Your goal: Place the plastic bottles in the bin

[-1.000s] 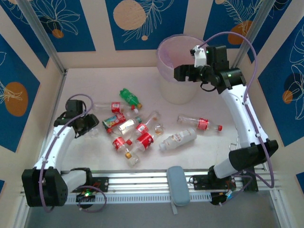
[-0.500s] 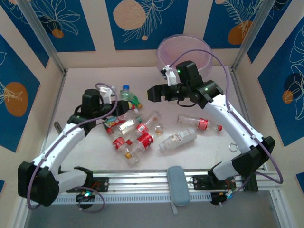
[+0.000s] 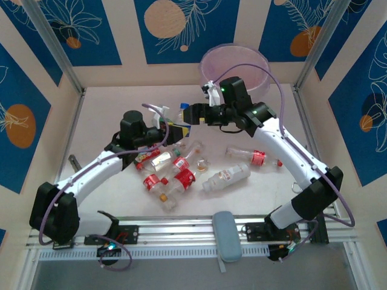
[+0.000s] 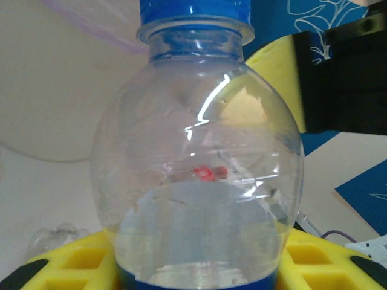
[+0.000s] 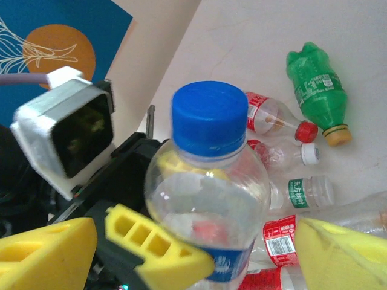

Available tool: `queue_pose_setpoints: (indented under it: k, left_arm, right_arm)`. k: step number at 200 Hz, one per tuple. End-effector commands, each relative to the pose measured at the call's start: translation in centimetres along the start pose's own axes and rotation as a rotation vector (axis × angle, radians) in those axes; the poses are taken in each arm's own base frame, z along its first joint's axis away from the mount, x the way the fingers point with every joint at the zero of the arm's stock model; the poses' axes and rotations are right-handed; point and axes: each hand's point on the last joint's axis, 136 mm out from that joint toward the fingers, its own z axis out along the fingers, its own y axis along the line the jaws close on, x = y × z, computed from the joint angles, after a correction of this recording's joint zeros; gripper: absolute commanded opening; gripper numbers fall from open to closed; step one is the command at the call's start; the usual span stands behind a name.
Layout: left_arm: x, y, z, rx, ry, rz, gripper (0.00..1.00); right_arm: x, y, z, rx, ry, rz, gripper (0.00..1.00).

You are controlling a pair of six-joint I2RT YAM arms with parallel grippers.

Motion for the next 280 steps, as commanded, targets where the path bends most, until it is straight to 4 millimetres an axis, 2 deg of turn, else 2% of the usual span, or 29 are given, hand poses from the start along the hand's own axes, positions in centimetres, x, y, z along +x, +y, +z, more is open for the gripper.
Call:
queue_pose_setpoints:
  k: [1, 21, 57, 108, 131, 159, 174, 207, 239, 261, 280]
  left_arm:
    - [-1.7, -2.5, 0.5, 0.085, -0.039, 0.076, 0.44]
    - [-1.7, -2.5, 0.7, 0.083, -0.040, 0.078, 0.43]
    - [-2.2, -3.0, 1.0, 0.104, -0.061, 0.094, 0.40]
    - [-2.3, -2.5, 1.6, 0.101, -0.067, 0.090, 0.41]
    - [-2.4, -2.5, 1.6, 0.098, -0.070, 0.091, 0.52]
    - [-1.9, -2.3, 1.3, 0.079, -0.052, 0.098, 0.87]
    - [-1.2, -2.3, 0.6, 0.059, -0.040, 0.110, 1.00]
    - [0.4, -2.2, -1.5, -0.012, 0.013, 0.112, 1.00]
    - [1.9, -1.8, -3.7, -0.086, 0.045, 0.077, 1.00]
    - [3.4, 0.1, -5.1, -0.211, 0.080, 0.011, 1.00]
    - [4.7, 2.8, -6.7, -0.365, 0.115, -0.073, 1.00]
  right_arm:
    - [-0.1, -0.3, 1.0, -0.021, 0.009, 0.030, 0.86]
    - [0.0, 0.0, 2.0, -0.061, 0.027, 0.048, 0.85]
    - [0.4, -1.1, 3.2, -0.039, 0.043, 0.086, 0.80]
    - [0.7, -1.6, 3.6, -0.034, 0.053, 0.092, 0.66]
    - [0.8, -1.7, 3.5, -0.027, 0.050, 0.091, 0.63]
    - [0.3, -1.7, 3.1, -0.012, 0.029, 0.075, 0.61]
    - [-0.2, -1.6, 2.7, -0.002, 0.008, 0.055, 0.60]
    - [-2.1, -1.1, 1.1, 0.032, -0.044, -0.026, 0.59]
    - [-4.8, 0.5, -1.5, 0.048, -0.112, -0.155, 0.58]
    - [-6.7, 2.1, -3.6, 0.068, -0.161, -0.262, 0.58]
    - [-8.7, 2.2, -5.5, 0.122, -0.219, -0.322, 0.58]
